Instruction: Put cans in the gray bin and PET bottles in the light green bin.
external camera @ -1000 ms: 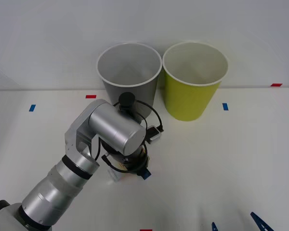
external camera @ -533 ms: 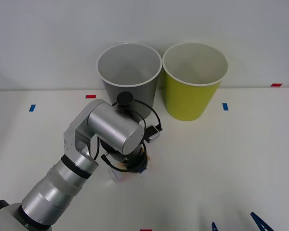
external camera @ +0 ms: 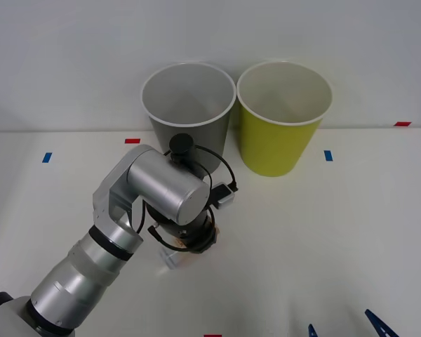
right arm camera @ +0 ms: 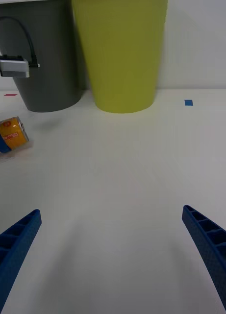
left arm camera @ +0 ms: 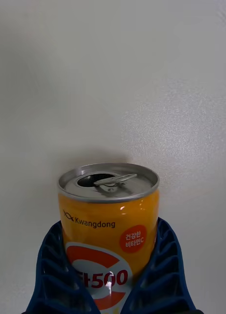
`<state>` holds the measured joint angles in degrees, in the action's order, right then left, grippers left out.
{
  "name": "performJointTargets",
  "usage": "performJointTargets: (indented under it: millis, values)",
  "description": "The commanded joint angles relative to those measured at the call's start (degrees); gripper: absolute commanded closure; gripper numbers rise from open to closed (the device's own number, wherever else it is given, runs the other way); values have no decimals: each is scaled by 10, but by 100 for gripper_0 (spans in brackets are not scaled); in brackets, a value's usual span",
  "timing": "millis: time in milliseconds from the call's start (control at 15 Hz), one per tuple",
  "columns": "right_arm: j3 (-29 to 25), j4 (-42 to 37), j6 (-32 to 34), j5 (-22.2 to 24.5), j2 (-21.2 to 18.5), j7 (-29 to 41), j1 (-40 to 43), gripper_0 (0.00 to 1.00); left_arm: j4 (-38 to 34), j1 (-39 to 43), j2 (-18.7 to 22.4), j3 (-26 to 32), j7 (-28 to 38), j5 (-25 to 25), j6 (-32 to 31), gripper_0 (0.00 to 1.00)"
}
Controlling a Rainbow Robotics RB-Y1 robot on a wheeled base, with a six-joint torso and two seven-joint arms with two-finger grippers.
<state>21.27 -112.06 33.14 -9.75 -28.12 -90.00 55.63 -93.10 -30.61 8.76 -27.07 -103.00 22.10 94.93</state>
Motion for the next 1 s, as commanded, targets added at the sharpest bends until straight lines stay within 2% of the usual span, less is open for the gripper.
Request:
performJointTargets:
  millis: [67,667,867,1000]
  values:
    - [0,0,0,0,0,0,0,0,-22,0,12,0,3,10,1,100]
    - [0,0,0,0,0,0,0,0,-103,1,49,0,12,47,9,100]
    - [0,0,0,0,0,0,0,0,-169,1,82,0,16,58,10,100]
    - [0,0,0,0,0,0,0,0,-248,42,103,13,18,58,6,100]
